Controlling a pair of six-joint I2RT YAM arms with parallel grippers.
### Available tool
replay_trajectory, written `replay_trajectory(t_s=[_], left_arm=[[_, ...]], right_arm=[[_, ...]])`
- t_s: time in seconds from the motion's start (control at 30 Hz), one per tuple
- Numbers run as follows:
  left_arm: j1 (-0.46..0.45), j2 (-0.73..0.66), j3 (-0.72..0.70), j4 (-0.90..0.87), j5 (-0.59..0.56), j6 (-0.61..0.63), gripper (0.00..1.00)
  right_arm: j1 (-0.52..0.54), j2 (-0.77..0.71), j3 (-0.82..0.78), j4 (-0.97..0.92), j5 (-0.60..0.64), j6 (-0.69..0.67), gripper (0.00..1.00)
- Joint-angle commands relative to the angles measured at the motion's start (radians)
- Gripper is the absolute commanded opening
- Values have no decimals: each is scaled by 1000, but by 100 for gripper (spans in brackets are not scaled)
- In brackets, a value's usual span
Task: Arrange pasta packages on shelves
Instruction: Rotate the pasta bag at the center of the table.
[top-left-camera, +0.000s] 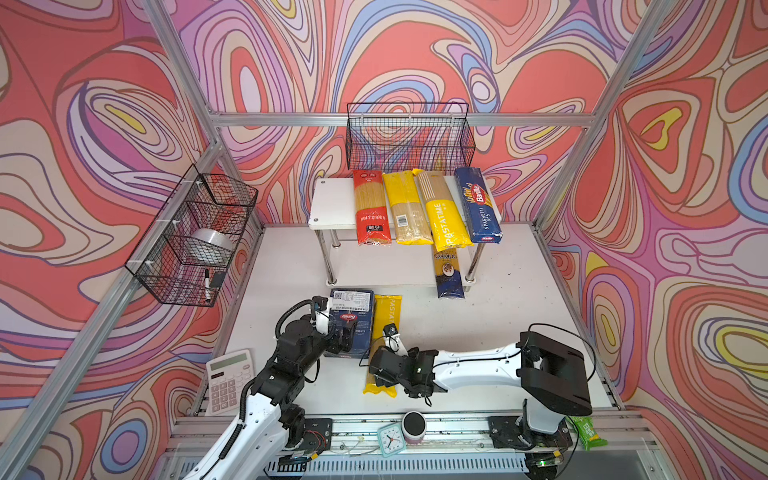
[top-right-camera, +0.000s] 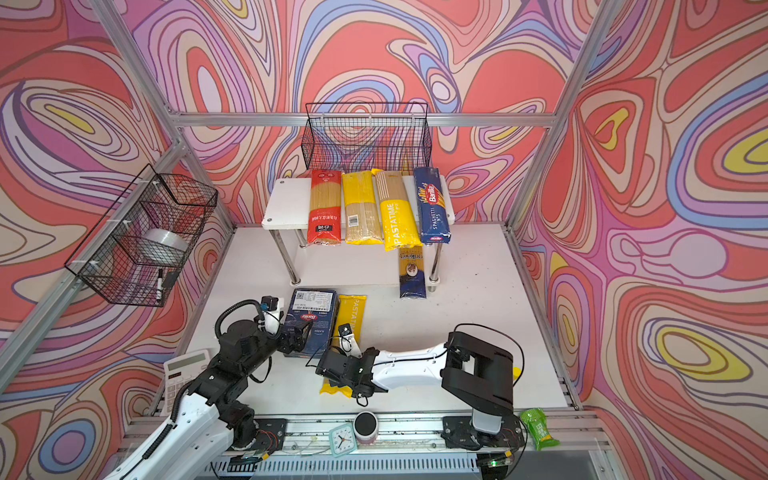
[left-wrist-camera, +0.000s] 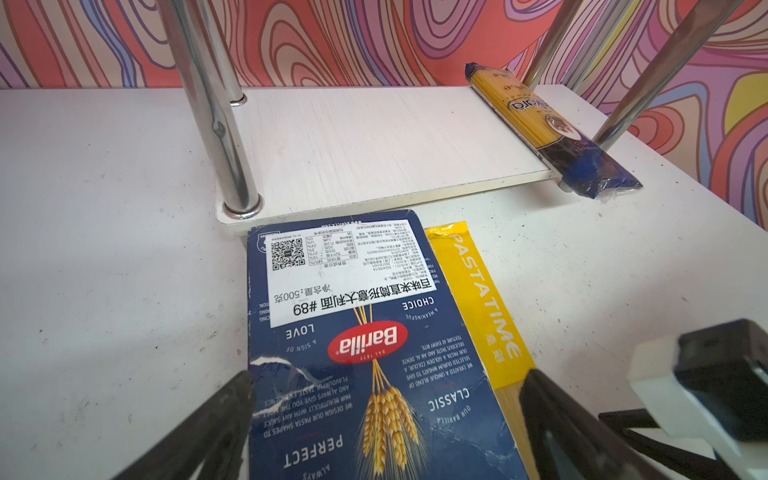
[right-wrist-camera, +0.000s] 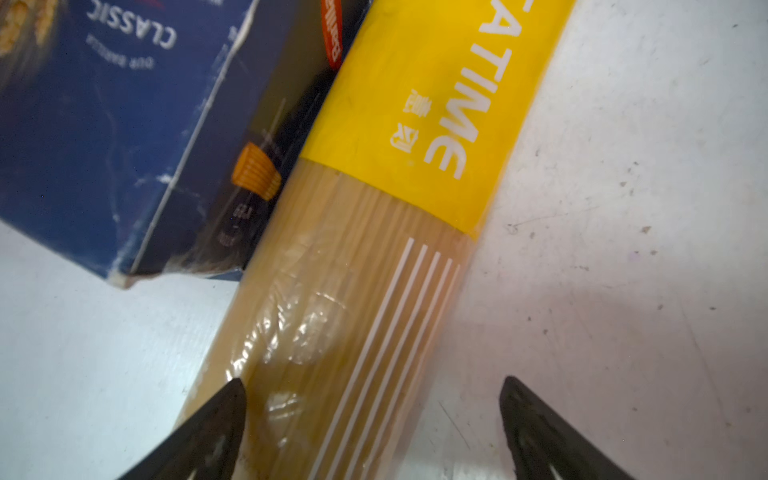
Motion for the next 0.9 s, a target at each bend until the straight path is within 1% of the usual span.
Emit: replay_trajectory(t_s=[0.0, 0.17, 0.27, 0.37, 0.5, 0.6, 0.73, 0.8, 0.87], left_arm=[[-6, 3, 13, -11, -7, -3, 100], [-7, 3, 13, -12, -6, -3, 100], [-7, 4, 13, -12, -6, -3, 100], [-7, 4, 13, -12, -7, -3, 100], [-7, 7, 15, -11, -6, -3, 100], [-7, 13, 16, -12, -4, -3, 100], [-7, 18, 18, -10, -3, -1, 100], [-7, 18, 18, -11, -4, -1, 100], [-7, 16, 18, -12, -5, -1, 100]], right_arm=[[5, -15, -34, -43, 28, 16, 98], [2, -55, -100, -69, 38, 42, 98], [-11, -89, -166, -38, 22, 58, 99], [-24, -149, -229, -21, 17, 75, 98], [-61, -241, -287, -53, 13, 71, 98], [-75, -337, -308, -87, 31, 39, 98], [-75, -454, -297, -102, 27, -71, 98], [-76, -469, -274, -100, 6, -104, 98], [-75, -437, -241, -88, -28, -131, 98]])
